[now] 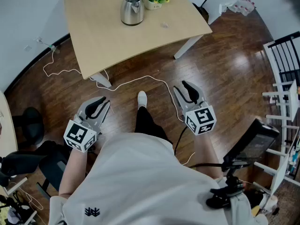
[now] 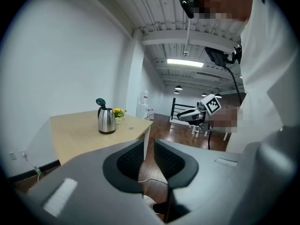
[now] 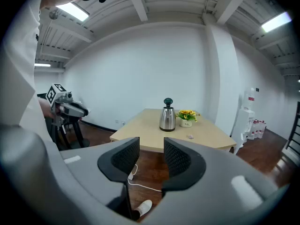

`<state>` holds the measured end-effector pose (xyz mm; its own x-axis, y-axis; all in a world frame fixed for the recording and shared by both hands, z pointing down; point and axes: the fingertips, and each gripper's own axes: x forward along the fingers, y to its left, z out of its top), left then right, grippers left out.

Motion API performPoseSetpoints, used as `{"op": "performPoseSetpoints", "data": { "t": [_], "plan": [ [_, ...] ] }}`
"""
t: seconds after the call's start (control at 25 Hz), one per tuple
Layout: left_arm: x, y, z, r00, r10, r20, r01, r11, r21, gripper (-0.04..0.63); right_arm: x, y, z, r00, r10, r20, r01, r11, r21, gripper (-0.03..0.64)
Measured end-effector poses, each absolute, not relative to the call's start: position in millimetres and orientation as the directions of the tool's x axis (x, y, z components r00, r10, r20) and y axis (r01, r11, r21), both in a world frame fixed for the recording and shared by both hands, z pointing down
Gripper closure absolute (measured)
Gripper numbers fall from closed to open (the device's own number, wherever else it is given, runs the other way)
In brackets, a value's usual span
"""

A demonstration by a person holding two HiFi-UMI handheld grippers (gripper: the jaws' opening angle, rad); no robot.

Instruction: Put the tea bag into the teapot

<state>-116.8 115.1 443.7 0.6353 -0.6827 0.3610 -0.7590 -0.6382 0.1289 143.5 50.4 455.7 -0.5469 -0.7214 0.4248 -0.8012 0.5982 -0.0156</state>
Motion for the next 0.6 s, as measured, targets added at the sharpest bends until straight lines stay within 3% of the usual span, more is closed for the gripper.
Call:
{"op": "performPoseSetpoints", "data": {
  "t": [0.32,0.6],
  "plan": [
    [-74,-63,406,0.602,-0.734,0.315,-0.792,-0.598,0.123,0.554,174,-158,464,-0.575,-0.677,0.458,-0.744,0.666,0.051,0.462],
    [-71,-126,405,0.589,-0.737,0.330,-0.803,-0.578,0.142,0.554,166,-290,534,-0.538,-0.651,0.535,-0.739,0.670,0.071,0.460]
  ]
}}
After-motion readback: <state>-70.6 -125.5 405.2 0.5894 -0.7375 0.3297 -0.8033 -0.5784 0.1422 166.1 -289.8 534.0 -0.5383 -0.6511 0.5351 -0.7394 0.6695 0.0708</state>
